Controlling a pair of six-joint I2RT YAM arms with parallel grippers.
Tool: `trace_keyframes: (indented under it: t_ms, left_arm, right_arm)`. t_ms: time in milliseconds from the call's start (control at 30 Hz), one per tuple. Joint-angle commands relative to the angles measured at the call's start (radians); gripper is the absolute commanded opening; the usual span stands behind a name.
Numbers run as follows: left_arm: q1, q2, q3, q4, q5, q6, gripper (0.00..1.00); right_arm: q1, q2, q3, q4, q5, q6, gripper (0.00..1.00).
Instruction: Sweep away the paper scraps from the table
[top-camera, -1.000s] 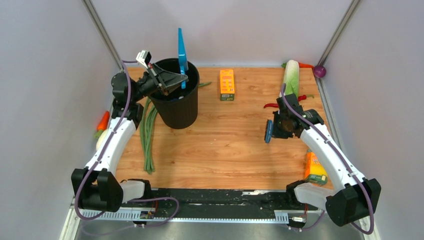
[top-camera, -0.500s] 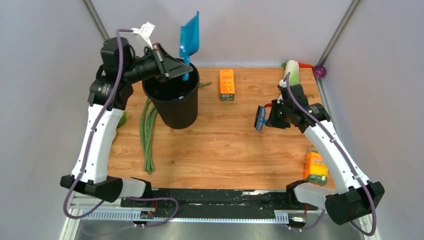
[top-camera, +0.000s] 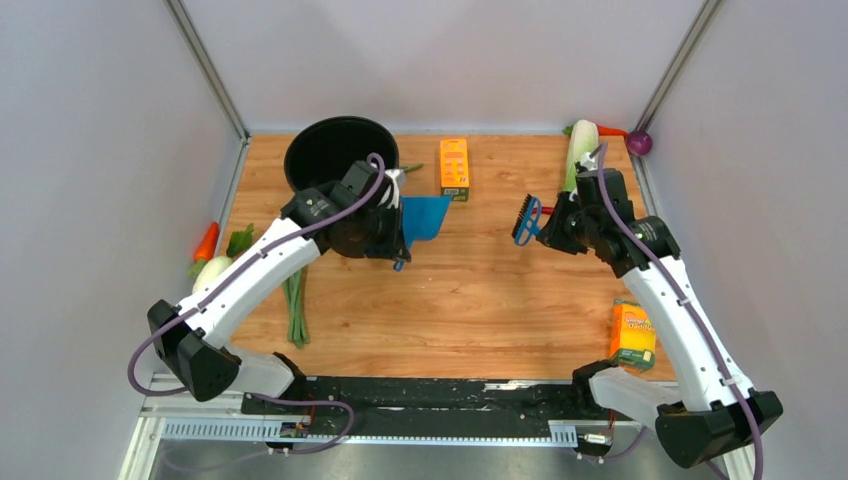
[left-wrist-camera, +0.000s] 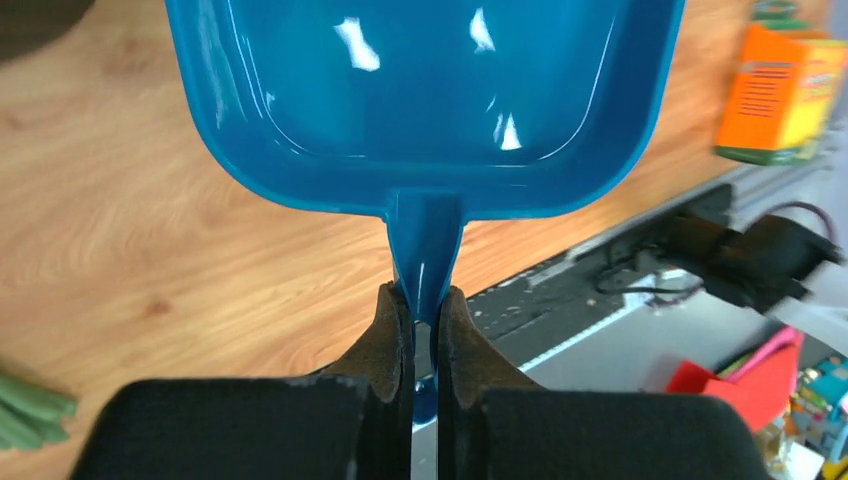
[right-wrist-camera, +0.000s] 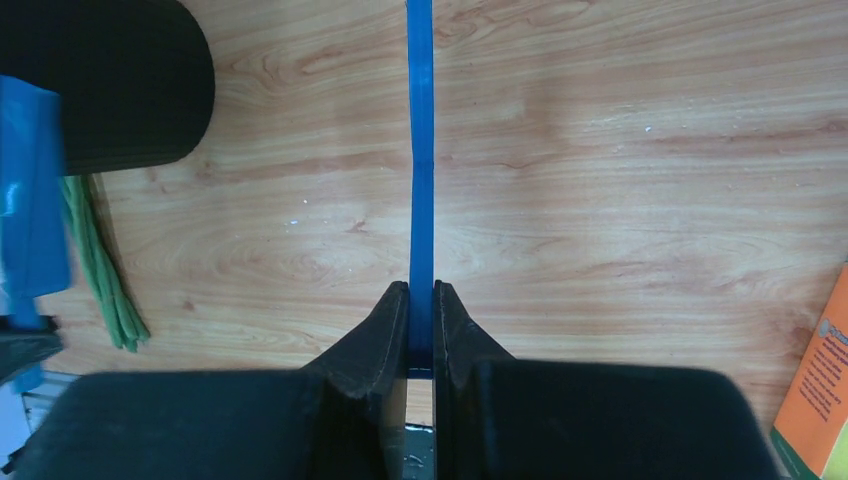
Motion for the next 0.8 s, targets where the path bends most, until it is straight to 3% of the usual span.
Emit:
trace_keyframes:
  t_ms: [0,167,300,533,767]
  left_arm:
    - [-0.010,-0.122,-0.191,0.159,-0.144,-0.123,0.00]
    - [-0.010,-0.142,-0.400,0.272,-0.203,-0.183,0.00]
    - [-0.010,-0.090,-0.522,0.390,-0.140,-0.206,0.00]
    - [-0.010,-0.021,-0.629,0.503,-0.082,-0.253,0.00]
    - [-0.010,0.062,-0.678,0.588,-0.048,-0.278,0.00]
  right_arm:
    - [-0.004,-0.050,-0.015,0.037,0.022,0.063,0.00]
    - [-0.003,-0.086,-0.068,0.063,-0.018,0.098,0.00]
    - [-0.006,-0.122,-0.145,0.123,-0.082,0.204,0.00]
    - [-0.006,-0.135,-0.283,0.229,-0.124,0.373,0.00]
    - [-0.007,-0.233,-0.532,0.407,-0.136,0.711,0.00]
